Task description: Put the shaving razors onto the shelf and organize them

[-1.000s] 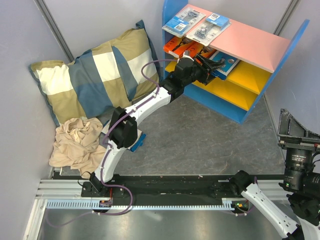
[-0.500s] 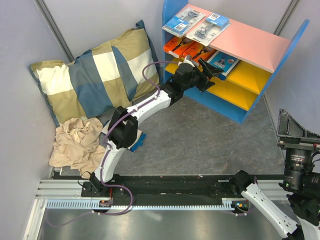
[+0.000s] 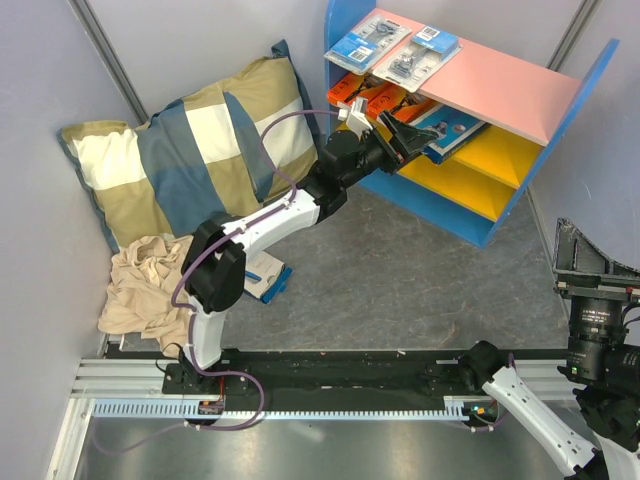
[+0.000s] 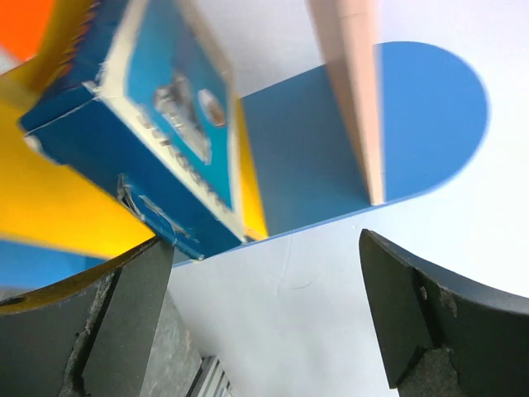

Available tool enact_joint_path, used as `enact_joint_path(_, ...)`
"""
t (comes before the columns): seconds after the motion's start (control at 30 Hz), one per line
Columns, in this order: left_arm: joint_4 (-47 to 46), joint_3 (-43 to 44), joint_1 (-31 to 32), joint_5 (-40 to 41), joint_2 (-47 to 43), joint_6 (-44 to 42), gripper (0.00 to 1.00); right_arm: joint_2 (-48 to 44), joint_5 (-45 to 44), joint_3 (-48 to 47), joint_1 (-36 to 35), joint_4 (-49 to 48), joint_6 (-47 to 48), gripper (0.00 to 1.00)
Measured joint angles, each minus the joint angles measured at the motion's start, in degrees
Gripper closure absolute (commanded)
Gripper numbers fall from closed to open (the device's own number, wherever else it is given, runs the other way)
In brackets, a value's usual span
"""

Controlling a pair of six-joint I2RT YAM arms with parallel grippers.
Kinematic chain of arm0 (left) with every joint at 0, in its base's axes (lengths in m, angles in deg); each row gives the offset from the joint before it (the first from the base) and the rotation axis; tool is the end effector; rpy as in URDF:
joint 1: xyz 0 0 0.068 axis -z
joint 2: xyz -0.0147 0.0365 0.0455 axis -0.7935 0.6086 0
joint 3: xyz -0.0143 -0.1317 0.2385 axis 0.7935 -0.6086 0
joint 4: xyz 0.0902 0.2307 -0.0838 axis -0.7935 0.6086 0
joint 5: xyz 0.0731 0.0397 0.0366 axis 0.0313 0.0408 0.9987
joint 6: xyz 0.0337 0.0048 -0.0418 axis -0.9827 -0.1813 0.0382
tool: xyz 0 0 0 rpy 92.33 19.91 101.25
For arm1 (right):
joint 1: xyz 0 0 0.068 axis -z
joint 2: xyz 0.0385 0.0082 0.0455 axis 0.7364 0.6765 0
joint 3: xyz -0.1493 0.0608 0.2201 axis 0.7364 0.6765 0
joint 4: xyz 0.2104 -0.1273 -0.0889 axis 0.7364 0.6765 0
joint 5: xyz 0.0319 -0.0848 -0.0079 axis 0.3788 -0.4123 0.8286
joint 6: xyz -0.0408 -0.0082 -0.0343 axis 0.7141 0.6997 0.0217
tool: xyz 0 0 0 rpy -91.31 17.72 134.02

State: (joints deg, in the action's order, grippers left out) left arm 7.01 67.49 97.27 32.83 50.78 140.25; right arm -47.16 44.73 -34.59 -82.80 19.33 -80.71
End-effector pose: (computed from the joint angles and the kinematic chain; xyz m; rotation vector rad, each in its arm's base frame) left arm 0.3465 -0.3515 0.3530 -0.1949 1.6969 -1.6715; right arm -0.0109 -0.0376 0.4247 0.7545 1.0006 0.7803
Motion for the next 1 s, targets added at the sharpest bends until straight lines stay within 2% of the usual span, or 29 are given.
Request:
enact_joint_path(0.17, -1.3, -0.7, 0.0, -0.8, -0.4, -0.2, 0.00, 0.0, 0.7, 0.0, 0.0, 0.0, -0.3, 0.02)
enact_joint_path(0.37, -2.6, -11.1, 0.0, -1.6, -5.8, -0.8, 0.00, 0.3, 1.2, 0.0, 0.0, 0.0, -0.3, 0.02)
enact_joint_path(0.5, -2.2, -17.3, -0.5, -2.2, -12.3, -3.9, 0.00, 1.1, 2.0, 0.0, 0.0, 0.0, -0.3, 0.02)
enact_joint_path(0.67, 1.0, -23.6, -2.3, -3.0, -24.8, -9.3, 0.00, 3.5, 4.0, 0.0, 0.0, 0.0, -0.2, 0.02)
enact_joint_path(0.8, 7.6, -24.2, -5.8, -2.9, -33.5, -14.1, 0.00, 6.6, 6.8, 0.0, 0.0, -0.3, 0.2, 0.02)
enact_joint_path(1.0, 18.5, -25.8, -16.3, -4.1, -43.0, -18.2, 0.00, 15.6, 14.2, 0.0, 0.0, -1.3, 1.2, 0.02)
